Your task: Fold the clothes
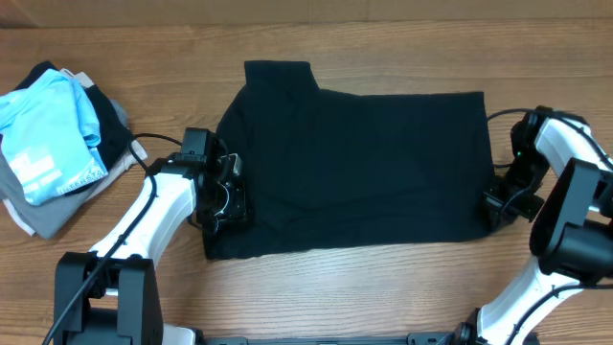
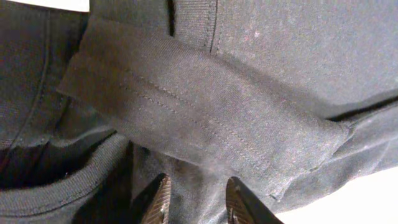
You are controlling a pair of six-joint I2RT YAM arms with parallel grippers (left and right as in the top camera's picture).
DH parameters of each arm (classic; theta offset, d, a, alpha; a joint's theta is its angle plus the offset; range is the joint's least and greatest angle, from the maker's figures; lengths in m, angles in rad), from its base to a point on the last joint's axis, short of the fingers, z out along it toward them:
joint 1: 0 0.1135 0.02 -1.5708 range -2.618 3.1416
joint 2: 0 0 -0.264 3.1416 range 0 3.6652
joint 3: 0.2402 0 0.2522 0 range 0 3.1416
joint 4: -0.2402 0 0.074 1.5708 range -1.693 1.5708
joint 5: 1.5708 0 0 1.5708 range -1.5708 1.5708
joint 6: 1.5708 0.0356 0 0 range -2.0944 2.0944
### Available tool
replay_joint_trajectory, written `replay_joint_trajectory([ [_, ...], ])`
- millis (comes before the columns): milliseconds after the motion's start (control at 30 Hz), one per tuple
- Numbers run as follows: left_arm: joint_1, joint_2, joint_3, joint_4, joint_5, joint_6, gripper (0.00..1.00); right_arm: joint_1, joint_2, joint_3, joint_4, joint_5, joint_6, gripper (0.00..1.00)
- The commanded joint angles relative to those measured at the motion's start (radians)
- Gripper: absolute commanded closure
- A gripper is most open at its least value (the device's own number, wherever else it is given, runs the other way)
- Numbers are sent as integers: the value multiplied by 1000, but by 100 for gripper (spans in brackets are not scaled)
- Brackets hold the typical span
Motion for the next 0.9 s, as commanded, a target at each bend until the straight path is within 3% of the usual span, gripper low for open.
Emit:
replay_joint_trajectory([
  [0, -1, 7, -10, 2, 0, 19, 70, -3, -88, -110, 56, 22, 18, 96],
  [133, -1, 0, 6, -10, 0, 20, 74, -3, -107, -108, 77, 20, 21, 96],
  [200, -1, -15, 40, -29, 0, 24, 74, -3, -142, -60, 77, -17, 21, 89],
  [233, -1, -25, 62, -35, 0, 24, 73, -3, -157, -35, 77, -37, 20, 81],
  [267, -1, -31, 76, -36, 0, 24, 70, -3, -169, -13, 78, -52, 20, 59],
  [300, -1, -38, 94, -37, 0, 24, 66, -3, -178, 12, 81, -66, 20, 30],
  [333, -1, -45, 117, -37, 0, 24, 60, -3, -186, 54, 81, -82, 19, 19],
  [367, -1, -49, 142, -36, 0, 23, 55, -3, -187, 86, 76, -93, 5, 17],
  [500, 0, -50, 223, -17, 61, 26, 11, -3, -187, 178, 69, -121, -34, 17],
  [600, 1, -50, 292, 18, 82, 80, 12, -3, -187, 240, 70, -156, -79, 15],
  [700, 1, -39, 401, 14, 3, 82, 15, -3, -187, 296, 72, -209, -120, 12],
  [867, 4, 100, 583, 19, -62, 79, 9, -3, -187, 337, 105, -298, -139, 9],
])
